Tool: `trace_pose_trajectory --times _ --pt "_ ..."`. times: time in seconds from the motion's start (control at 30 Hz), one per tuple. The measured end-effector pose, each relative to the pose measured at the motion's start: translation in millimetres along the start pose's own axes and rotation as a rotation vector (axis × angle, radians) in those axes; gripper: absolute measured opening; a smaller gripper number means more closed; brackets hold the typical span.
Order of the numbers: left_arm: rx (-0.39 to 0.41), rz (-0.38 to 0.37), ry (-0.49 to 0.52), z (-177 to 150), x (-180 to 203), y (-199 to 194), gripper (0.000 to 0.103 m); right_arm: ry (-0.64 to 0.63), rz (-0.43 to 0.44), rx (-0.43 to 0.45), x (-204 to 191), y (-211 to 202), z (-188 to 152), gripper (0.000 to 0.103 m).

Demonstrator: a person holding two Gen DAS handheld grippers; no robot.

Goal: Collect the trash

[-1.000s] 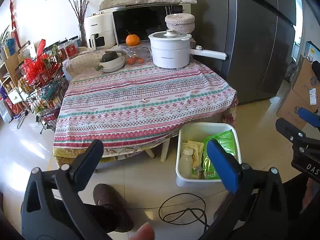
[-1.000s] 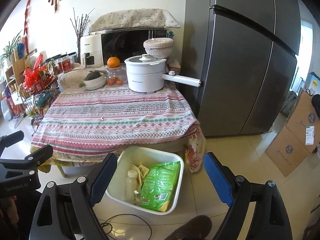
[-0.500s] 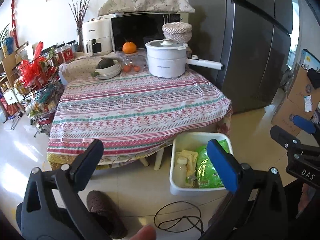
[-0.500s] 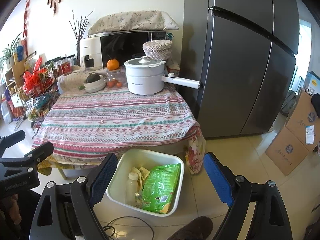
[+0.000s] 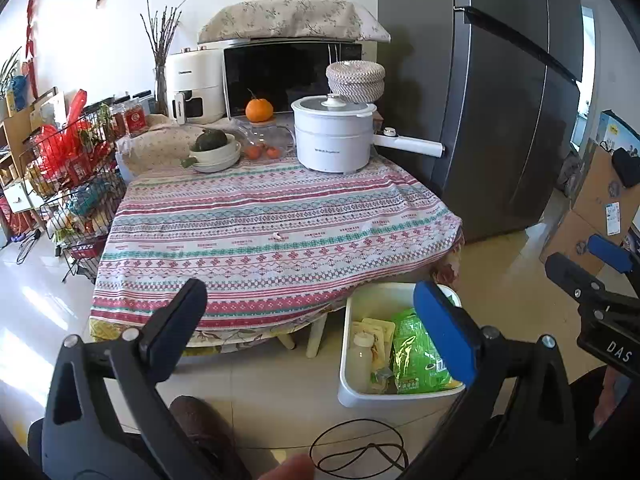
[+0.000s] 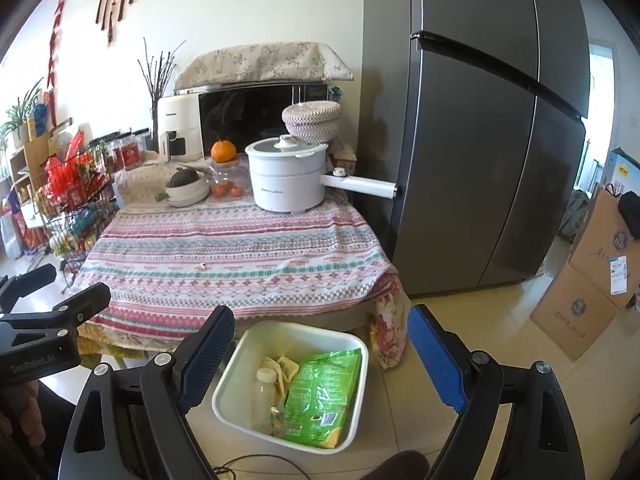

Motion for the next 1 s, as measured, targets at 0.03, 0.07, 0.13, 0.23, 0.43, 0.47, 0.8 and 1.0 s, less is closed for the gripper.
trace_pose_trajectory --times 0.03,0.07,0.13,0.23,0.43,0.47,0.8,1.0 --pt "0.001 0.0 0.001 -0.1 -0.9 -0.2 0.103 0.0 0.001 0.001 -1.0 -0.8 0.6 0.09" --pt "0.002 0.0 0.003 -0.3 -1.2 -0.9 0.103 0.0 0.001 0.0 -1.9 -1.0 0.8 0.09" --pt "0.005 -0.001 0.005 -0.4 -0.6 -1.5 0.103 -0.002 0.0 -0.001 -3.1 -1.2 0.9 0.09" --pt "0.006 -0.006 0.003 0.2 -0.3 -1.6 0.103 -0.002 -0.001 0.003 -4.5 -2.3 1.7 0.09" --pt "0.018 -0.006 -0.009 3.2 -2.5 -3.9 0.103 -0.004 -0.006 0.016 -6.5 -3.3 8.4 0.09" --pt "0.019 -0.005 -0.009 3.3 -2.5 -3.9 0.103 -0.003 -0.006 0.018 -6.6 -4.1 9.5 0.09" --pt "0.013 0.003 -0.01 2.8 -3.8 -4.1 0.103 -0.013 0.0 0.029 -10.0 -5.7 14.6 0.09" --pt "0.006 0.011 -0.011 3.6 -5.0 -1.9 0.103 -0.013 0.0 0.027 -11.2 -5.3 14.8 0.09"
Point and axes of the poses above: each gripper's, at about its wrist camera, not at the fingertips, and y roughly the way its jaws point, x to its right, z to its top, the point moved 7 cm from there along y, roughly the way its jaws point, and after that the axes turned 6 degrees about x, right-handed, at the moved point
